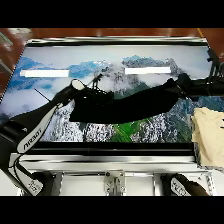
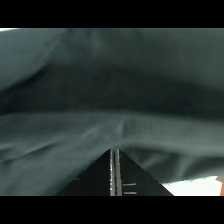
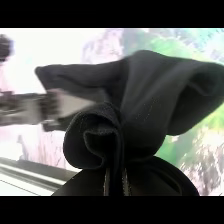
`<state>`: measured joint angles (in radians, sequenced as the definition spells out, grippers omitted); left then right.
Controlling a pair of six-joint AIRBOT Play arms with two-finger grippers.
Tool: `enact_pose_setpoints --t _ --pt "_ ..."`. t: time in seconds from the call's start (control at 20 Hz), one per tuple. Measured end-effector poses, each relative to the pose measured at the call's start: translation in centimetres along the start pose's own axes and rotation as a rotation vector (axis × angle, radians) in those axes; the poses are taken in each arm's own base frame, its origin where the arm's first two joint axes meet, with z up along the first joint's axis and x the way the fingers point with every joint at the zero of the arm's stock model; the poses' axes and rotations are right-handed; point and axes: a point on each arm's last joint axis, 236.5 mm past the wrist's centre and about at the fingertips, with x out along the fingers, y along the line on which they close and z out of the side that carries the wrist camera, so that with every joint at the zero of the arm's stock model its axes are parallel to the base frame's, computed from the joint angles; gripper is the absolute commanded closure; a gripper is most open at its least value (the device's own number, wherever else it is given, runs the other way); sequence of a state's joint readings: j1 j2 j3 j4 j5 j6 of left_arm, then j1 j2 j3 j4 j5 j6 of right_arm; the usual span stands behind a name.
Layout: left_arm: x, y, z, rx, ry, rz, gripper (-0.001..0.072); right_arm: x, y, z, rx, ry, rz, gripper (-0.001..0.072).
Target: Fold the shirts.
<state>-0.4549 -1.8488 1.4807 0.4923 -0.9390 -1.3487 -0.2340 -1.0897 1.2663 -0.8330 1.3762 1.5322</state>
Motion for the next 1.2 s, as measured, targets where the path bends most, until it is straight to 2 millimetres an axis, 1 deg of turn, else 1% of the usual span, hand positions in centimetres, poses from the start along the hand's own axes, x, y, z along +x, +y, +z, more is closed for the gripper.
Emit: enact_pose_setpoints --t 0.1,0.15,0.25,0.35,0.4,0.45,0.5,0.55,0.6,0.65,0.7,0.75,0.8,0.85,0.9,0.95,1.0,1.05,1.1,1.2 --pt "3.1 -1.5 -1.3 -0.028 0.012 -0.056 0.0667 -1.5 1.2 -0.9 -0.012 -0.015 0.002 0.065" --pt "4.5 -2.5 -1.9 -0.042 0.019 -0.092 0.0667 -2.0 1.6 -1.2 -0.017 -0.018 0.003 0.065" --pt "7.7 -4.5 -3.2 -0.07 0.039 -0.166 0.0667 -2.6 2.1 -1.8 -0.019 -0.018 0.002 0.065" --pt "10.4 -6.4 -4.4 -0.104 0.063 -0.232 0.0669 -2.9 2.3 -2.0 -0.019 -0.021 0.001 0.065" --pt "11.3 -6.8 -4.8 -0.124 0.075 -0.254 0.0669 -3.0 2.4 -2.1 -0.017 -0.022 0.001 0.065" --pt "11.9 -7.1 -5.1 -0.142 0.082 -0.273 0.067 -3.1 2.4 -2.1 -0.017 -0.022 0.001 0.065" --pt "12.1 -7.3 -4.9 -0.155 0.079 -0.287 0.0671 -3.1 2.5 -2.0 -0.017 -0.03 0.001 0.065" --pt "11.8 -7.4 -4.2 -0.159 0.068 -0.297 0.0671 -3.1 2.4 -1.7 -0.016 -0.038 0.001 0.065" --pt "10.9 -7.4 -3.1 -0.152 0.048 -0.299 0.0671 -2.9 2.5 -1.5 -0.017 -0.044 0.002 0.065" --pt "9.3 -7.3 -1.4 -0.131 0.013 -0.292 0.0671 -2.5 2.6 -1.3 -0.022 -0.046 0.005 0.065" --pt "7.2 -7.2 0.7 -0.109 -0.03 -0.278 0.0671 -1.9 3.0 -1.4 -0.035 -0.036 0.013 0.065" --pt "4.3 -6.8 3.0 -0.079 -0.079 -0.25 0.067 -0.9 3.6 -1.3 -0.051 -0.028 0.024 0.0651" --pt "0.9 -6.1 5.3 -0.047 -0.135 -0.209 0.067 0.4 4.3 -1.3 -0.072 -0.018 0.038 0.0651" --pt "-3.5 -5.4 8.0 -0.011 -0.211 -0.159 0.067 2.1 5.3 -1.4 -0.095 -0.003 0.055 0.065" --pt "-8.4 -4.4 10.3 0.021 -0.285 -0.101 0.067 3.9 6.4 -1.5 -0.116 0.008 0.074 0.0651" --pt "-13.5 -3.5 12.1 0.049 -0.356 -0.043 0.067 6.0 7.5 -1.7 -0.134 0.016 0.095 0.065" --pt "-18.8 -2.7 13.5 0.069 -0.435 0.012 0.0669 8.7 8.7 -2.1 -0.149 0.032 0.116 0.065" --pt "-24.6 -1.9 14.5 0.082 -0.523 0.069 0.0669 11.5 10.2 -2.8 -0.151 0.048 0.146 0.065" --pt "-29.9 -1.4 14.8 0.092 -0.601 0.12 0.0669 14.2 11.3 -3.5 -0.149 0.063 0.169 0.065" --pt "-38.6 -0.9 13.8 0.098 -0.722 0.202 0.0668 20.0 12.7 -5.7 -0.122 0.108 0.197 0.065"
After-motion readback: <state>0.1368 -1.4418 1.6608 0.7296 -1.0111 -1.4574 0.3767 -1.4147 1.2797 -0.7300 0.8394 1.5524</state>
